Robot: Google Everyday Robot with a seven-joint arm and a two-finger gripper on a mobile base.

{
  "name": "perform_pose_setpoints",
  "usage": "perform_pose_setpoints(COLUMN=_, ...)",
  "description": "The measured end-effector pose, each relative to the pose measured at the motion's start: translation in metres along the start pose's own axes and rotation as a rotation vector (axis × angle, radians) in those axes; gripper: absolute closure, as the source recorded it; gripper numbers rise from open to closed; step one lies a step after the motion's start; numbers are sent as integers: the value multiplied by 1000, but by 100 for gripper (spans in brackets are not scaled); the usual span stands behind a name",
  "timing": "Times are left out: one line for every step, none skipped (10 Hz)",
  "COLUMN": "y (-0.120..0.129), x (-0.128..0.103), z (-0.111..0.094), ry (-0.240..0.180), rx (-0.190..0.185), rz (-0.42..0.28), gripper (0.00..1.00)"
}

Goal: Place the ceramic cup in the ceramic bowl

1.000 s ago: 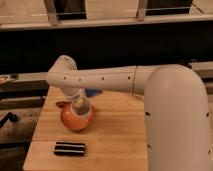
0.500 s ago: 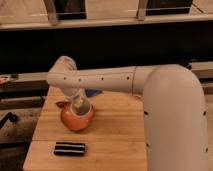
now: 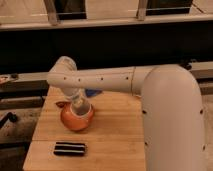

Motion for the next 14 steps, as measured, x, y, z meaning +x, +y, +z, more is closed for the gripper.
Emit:
perform_pose_setpoints(y=-1, x=0, z=1, ry=-1, rx=-1, rz=0, gripper=99)
perform_pose_setpoints(y=-1, x=0, z=2, ry=-2, rx=-2, rz=0, gripper=99)
perform_pose_setpoints(y=-2, x=-1, z=4, ry=-3, rx=-3, rz=0, gripper=99)
perform_pose_setpoints(y=-2, x=-1, z=4, ry=-4, rx=-3, rz=1, gripper=99)
perform_pose_setpoints(y=-3, x=-1, z=5, ry=-5, rx=-3, rz=2, gripper=98)
perform_pose_setpoints(y=-3, x=-1, z=6, ry=-6, rx=-4, rz=1, gripper=94)
perform_pose_setpoints(y=-4, x=-1, z=7, ry=-6, rx=-5, rz=2, gripper=91)
perform_pose_setpoints(y=-4, x=-1, z=8, ry=-7, rx=-5, rz=2, gripper=91)
perform_pose_setpoints(y=-5, x=-1, z=9, ry=-8, rx=-6, rz=3, gripper=91)
perform_pose_setpoints(y=-6, x=-1, z=9, ry=-9, rx=-6, rz=4, gripper=91)
perform_pose_setpoints(y=-6, x=-1, z=10, ry=-10, rx=-7, rz=5, gripper=91)
perform_pose_setpoints(y=-7, x=-1, z=11, ry=-11, rx=-7, rz=6, gripper=91)
perform_pose_setpoints(y=-8, x=-1, z=12, ry=-12, rx=-6, rz=6, gripper=91)
perform_pose_setpoints(y=-9, x=-2, z=13, ry=-14, rx=-7, rz=6, gripper=91)
